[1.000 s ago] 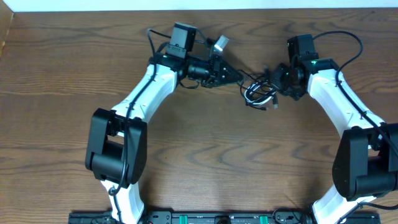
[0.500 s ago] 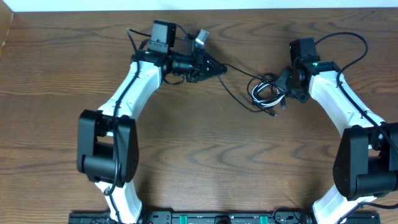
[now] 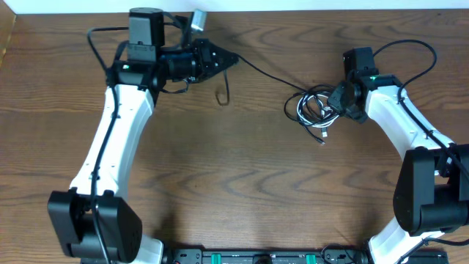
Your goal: Untangle cables
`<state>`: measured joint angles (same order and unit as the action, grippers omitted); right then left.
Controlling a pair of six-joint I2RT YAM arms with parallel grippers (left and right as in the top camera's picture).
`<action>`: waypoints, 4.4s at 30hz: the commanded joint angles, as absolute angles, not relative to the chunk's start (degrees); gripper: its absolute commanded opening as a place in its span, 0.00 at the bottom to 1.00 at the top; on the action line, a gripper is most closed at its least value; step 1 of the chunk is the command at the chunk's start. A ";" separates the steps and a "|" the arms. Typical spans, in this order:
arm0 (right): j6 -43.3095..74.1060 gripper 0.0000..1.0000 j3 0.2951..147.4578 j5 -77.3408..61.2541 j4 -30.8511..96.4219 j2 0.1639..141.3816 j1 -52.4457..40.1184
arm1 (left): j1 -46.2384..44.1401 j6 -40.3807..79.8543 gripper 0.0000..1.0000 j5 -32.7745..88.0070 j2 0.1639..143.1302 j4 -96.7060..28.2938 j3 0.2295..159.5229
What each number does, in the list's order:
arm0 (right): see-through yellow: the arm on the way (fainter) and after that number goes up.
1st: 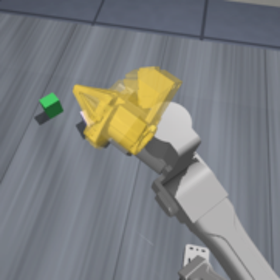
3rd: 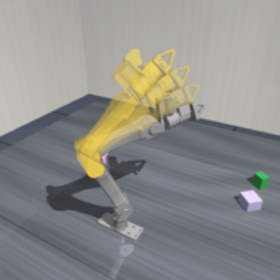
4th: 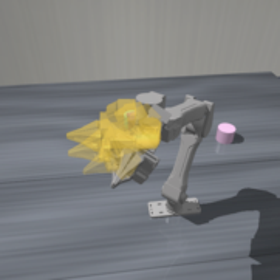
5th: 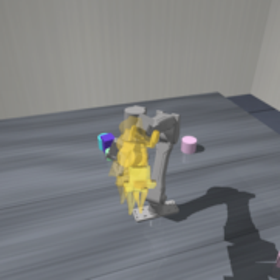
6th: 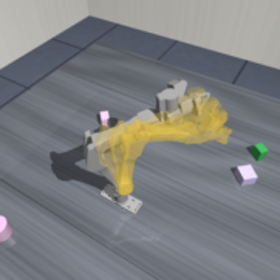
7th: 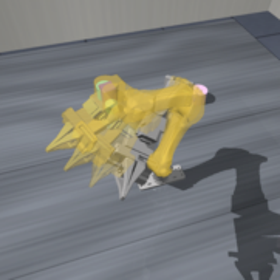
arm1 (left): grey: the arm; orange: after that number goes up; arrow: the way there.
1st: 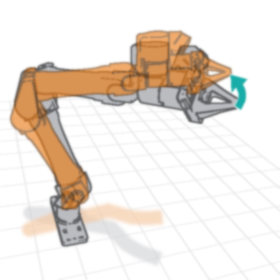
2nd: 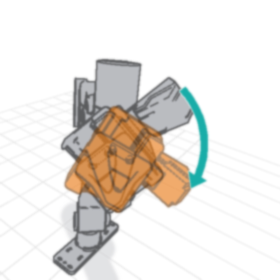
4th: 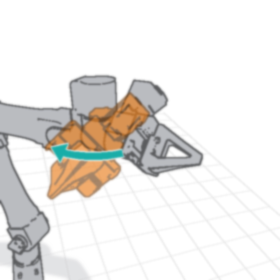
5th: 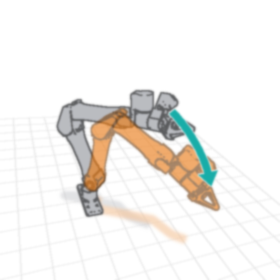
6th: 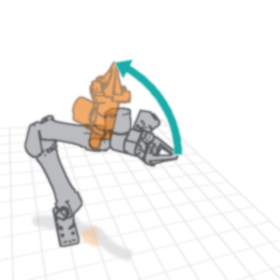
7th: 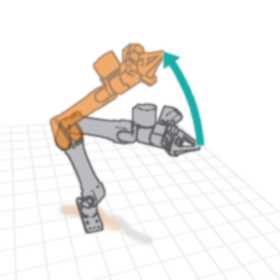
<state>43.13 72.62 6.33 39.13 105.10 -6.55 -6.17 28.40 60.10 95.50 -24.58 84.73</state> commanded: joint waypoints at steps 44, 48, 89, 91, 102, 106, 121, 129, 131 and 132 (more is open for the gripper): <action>28.21 0.27 72.66 -9.26 33.89 105.12 -4.69 | -8.34 16.08 0.59 22.83 99.18 -44.03 84.86; 28.18 0.24 72.66 -4.40 34.79 105.10 -4.69 | -10.59 16.08 0.59 22.81 99.44 -44.49 84.84; 20.95 0.34 72.29 -18.33 31.97 105.14 -3.99 | -34.63 4.73 0.58 18.74 120.25 -22.06 84.84; 21.78 0.33 71.92 -18.33 31.94 105.14 -4.01 | -35.18 4.73 0.57 18.72 120.25 -20.95 84.84; 23.33 0.33 67.20 -19.14 23.75 105.34 -4.27 | -35.73 4.73 0.51 15.75 120.25 -20.18 84.68; 23.31 0.33 66.46 -19.90 22.31 105.34 -4.27 | -35.70 4.73 0.51 15.70 120.49 -18.37 84.60; 31.11 0.36 66.30 -20.43 19.81 107.81 -4.64 | -35.81 4.97 0.11 15.77 125.64 -12.82 84.60; 42.70 0.35 66.30 -29.87 15.99 109.80 -4.86 | -35.81 4.69 0.08 15.79 125.64 -13.87 84.60; 44.16 0.35 66.30 -28.01 15.07 109.80 -5.06 | -35.81 4.47 0.08 15.79 125.64 -13.82 84.60; 44.18 0.35 66.30 -27.31 14.96 109.80 -5.21 | -35.81 4.01 0.08 15.79 125.62 -13.78 84.60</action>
<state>39.79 66.67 -27.46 15.55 109.49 -4.73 -35.86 5.43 16.19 125.16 -13.50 84.73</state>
